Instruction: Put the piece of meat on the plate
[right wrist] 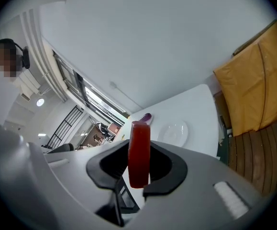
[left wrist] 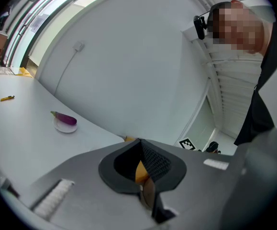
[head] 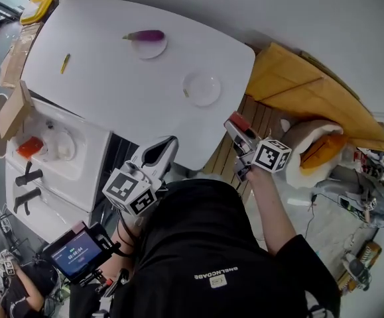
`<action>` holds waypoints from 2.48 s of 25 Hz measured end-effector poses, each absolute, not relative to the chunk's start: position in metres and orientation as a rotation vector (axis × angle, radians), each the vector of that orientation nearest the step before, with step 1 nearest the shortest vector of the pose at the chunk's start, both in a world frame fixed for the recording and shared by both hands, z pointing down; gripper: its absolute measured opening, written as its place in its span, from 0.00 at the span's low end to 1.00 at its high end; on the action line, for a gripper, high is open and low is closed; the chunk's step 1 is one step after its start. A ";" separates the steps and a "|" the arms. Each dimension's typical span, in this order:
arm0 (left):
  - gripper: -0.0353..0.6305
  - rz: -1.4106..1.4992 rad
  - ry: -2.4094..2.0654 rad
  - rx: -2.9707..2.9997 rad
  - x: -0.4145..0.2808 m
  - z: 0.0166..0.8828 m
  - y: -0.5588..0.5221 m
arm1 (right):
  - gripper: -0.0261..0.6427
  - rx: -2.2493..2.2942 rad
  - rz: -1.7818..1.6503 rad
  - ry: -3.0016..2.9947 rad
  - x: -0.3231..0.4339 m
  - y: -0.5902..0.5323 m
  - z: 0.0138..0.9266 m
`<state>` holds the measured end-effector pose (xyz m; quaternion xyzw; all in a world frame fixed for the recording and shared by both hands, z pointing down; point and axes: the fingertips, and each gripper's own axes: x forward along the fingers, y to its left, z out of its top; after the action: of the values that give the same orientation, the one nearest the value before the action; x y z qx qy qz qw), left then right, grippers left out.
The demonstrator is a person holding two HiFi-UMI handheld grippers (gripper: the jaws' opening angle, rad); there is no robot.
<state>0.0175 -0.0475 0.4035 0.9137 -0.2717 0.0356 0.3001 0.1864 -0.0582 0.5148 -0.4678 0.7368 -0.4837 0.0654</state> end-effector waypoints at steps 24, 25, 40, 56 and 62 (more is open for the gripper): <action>0.08 0.078 -0.746 2.235 -0.027 0.476 -0.141 | 0.18 -1.478 -1.953 2.086 0.154 -0.176 0.660; 0.08 0.072 -0.746 2.226 -0.028 0.478 -0.143 | 0.18 -1.480 -1.972 2.089 0.152 -0.178 0.665; 0.08 0.008 -0.768 2.146 -0.033 0.478 -0.153 | 0.18 -1.535 -2.167 2.196 0.138 -0.191 0.690; 0.08 0.021 -0.802 2.122 -0.043 0.488 -0.150 | 0.22 -1.555 -2.191 2.260 0.123 -0.198 0.694; 0.08 0.019 -0.804 2.118 -0.044 0.490 -0.149 | 0.26 -1.568 -2.175 2.271 0.123 -0.198 0.691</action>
<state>-0.0442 -0.1485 0.4900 0.8466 -0.3215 0.0074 0.4241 0.1234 -0.1976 0.6910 -0.4386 0.6351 -0.6083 -0.1849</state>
